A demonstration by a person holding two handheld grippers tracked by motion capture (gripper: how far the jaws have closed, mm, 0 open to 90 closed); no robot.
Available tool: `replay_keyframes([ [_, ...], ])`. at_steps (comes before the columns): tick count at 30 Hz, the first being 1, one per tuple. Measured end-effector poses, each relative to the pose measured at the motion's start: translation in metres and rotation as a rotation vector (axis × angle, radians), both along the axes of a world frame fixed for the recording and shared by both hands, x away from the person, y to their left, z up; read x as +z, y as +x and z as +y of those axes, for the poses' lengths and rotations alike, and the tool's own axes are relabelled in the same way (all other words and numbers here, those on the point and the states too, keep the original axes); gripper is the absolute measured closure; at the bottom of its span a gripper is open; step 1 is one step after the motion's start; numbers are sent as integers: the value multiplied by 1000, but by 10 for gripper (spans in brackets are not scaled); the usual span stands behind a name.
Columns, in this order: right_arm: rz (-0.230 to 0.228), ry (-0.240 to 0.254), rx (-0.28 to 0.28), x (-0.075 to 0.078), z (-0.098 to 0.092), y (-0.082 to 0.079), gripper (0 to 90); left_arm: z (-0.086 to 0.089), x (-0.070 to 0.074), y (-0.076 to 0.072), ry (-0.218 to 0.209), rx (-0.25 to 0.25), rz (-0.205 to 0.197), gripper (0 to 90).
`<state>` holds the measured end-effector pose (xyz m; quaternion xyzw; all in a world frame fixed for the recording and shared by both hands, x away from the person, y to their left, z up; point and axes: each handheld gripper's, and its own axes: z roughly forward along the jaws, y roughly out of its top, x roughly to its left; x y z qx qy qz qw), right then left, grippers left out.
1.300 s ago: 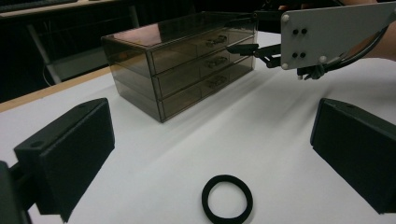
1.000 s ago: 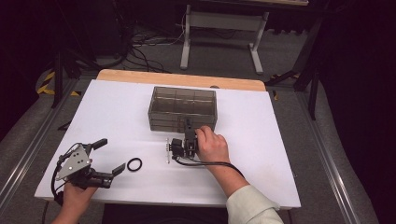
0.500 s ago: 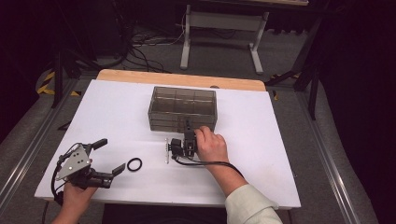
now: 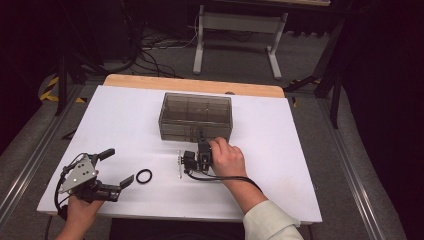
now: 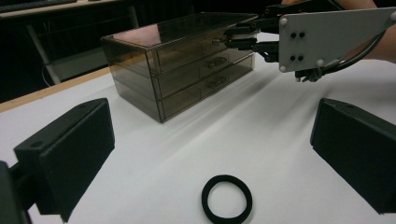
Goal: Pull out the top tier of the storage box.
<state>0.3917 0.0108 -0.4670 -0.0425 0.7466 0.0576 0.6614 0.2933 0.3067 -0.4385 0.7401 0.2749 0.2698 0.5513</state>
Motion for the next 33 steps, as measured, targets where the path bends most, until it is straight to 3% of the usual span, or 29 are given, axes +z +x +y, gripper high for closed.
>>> replay_keyframes([
  [16, 42, 16, 31, 5, -2, -21, 797, -1, 0, 0, 2, -1, 1, 6],
  [19, 66, 29, 41, 4, -3, -21, 738, -1, 0, 0, 0, 1, 2, 6],
  [21, 119, 78, 55, 9, -5, -23, 659, 0, 0, 0, -2, 4, 1, 6],
  [26, 157, 92, 92, 16, -7, -24, 614, 0, 0, 0, -1, 4, 0, 7],
  [29, 178, 131, 94, 16, -8, -28, 588, 0, 0, 0, -1, 4, 1, 6],
  [30, 208, 146, 114, 20, -8, -31, 579, 0, 0, 0, -1, 4, 1, 6],
  [33, 217, 159, 162, 25, -9, -33, 560, 0, 0, 0, -3, 5, 0, 6],
])
